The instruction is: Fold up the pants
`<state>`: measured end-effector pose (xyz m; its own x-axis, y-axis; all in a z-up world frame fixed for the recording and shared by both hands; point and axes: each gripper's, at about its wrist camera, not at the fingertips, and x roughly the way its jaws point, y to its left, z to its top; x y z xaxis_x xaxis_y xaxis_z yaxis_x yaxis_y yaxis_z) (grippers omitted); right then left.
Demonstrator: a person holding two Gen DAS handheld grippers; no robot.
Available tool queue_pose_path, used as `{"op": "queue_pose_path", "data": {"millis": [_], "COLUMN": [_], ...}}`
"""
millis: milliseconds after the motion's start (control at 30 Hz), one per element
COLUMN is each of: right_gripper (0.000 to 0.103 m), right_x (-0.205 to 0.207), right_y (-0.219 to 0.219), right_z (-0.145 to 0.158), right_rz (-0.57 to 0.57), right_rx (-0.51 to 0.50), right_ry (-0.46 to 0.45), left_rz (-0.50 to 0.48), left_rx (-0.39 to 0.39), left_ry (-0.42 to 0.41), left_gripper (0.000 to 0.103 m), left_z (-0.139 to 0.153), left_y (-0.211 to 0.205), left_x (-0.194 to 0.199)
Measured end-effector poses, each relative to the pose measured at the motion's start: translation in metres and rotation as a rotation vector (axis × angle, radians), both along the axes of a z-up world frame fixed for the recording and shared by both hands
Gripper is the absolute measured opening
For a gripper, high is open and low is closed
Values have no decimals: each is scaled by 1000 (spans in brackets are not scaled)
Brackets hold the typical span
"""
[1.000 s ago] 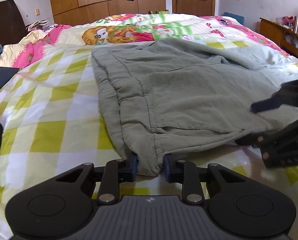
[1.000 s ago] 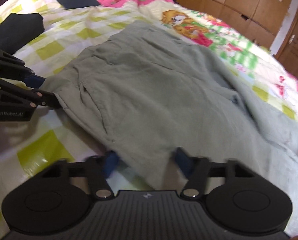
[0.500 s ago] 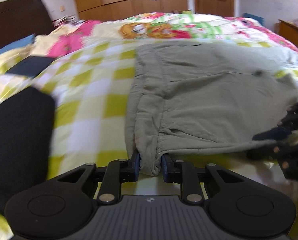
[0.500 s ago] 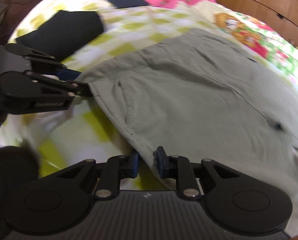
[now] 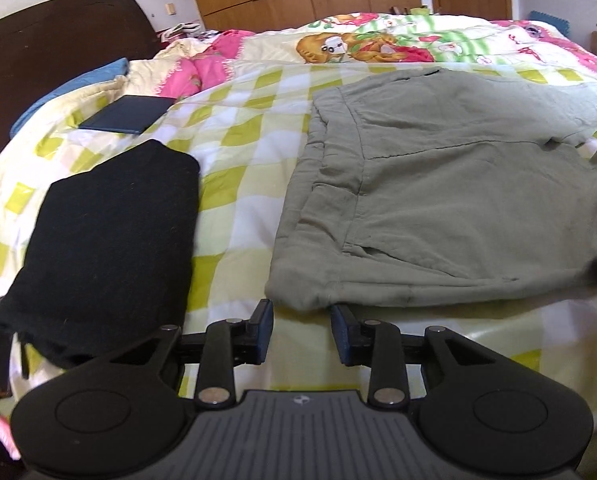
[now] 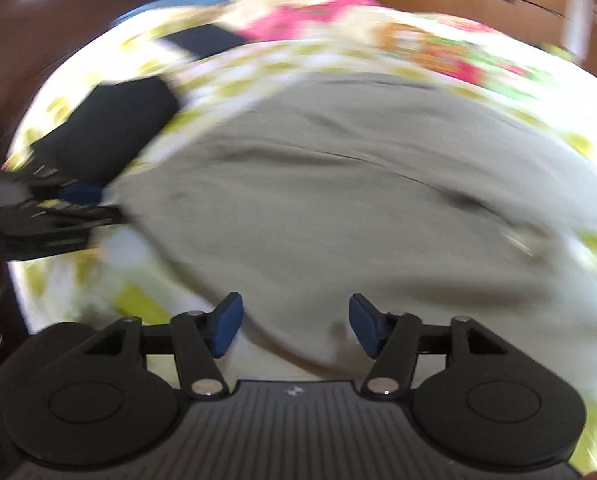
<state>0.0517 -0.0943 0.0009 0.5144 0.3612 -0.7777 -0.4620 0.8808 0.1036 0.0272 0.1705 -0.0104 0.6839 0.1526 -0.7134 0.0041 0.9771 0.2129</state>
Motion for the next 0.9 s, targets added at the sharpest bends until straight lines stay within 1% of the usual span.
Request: {"op": "queue_pose_path", "data": {"millis": [100, 200, 233, 300, 367, 433, 500, 533, 567, 600, 633, 667, 700, 767, 900], "right_gripper": [61, 61, 61, 61, 61, 61, 61, 51, 47, 31, 11, 1, 0, 0, 0], "right_x": [3, 4, 4, 1, 3, 12, 25, 32, 38, 41, 42, 42, 41, 34, 35], "right_y": [-76, -158, -184, -231, -269, -296, -322, -334, -346, -355, -356, -359, -369, -398, -428], "right_z": [3, 3, 3, 2, -2, -8, -18, -25, -31, -35, -37, -37, -39, -42, -39], "right_rz": [-231, -490, -568, -708, -804, -856, -906, -932, -951, -974, -995, -1019, -1046, -1087, -1168], "right_rx": [4, 2, 2, 10, 10, -9, 0, 13, 41, 41, 6, -26, -17, 56, 24], "right_ry": [-5, -28, -38, -58, -79, -94, -78, -54, -28, -18, -19, -22, -19, -9, -17], "left_rz": [6, -32, -55, -113, -196, -279, -351, -385, -418, -447, -474, -499, -520, -554, -592], "left_rx": [14, 46, 42, 5, -42, -75, -107, -116, -119, -121, -123, -125, -128, -130, -132], "left_ry": [-26, -69, -81, -92, -84, -65, -43, -37, -34, -35, -34, -31, -29, -24, -2], "left_gripper": [46, 46, 46, 46, 47, 47, 47, 47, 47, 47, 47, 47, 47, 47, 47], "left_z": [7, 20, 25, 33, 36, 35, 32, 32, 31, 31, 31, 30, 29, 26, 17], "left_y": [-14, -43, -55, -83, -118, -156, -193, -211, -230, -245, -260, -273, -285, -307, -332], "left_x": [-5, -7, -7, -1, 10, 23, 37, 43, 47, 51, 53, 56, 58, 57, 61]}}
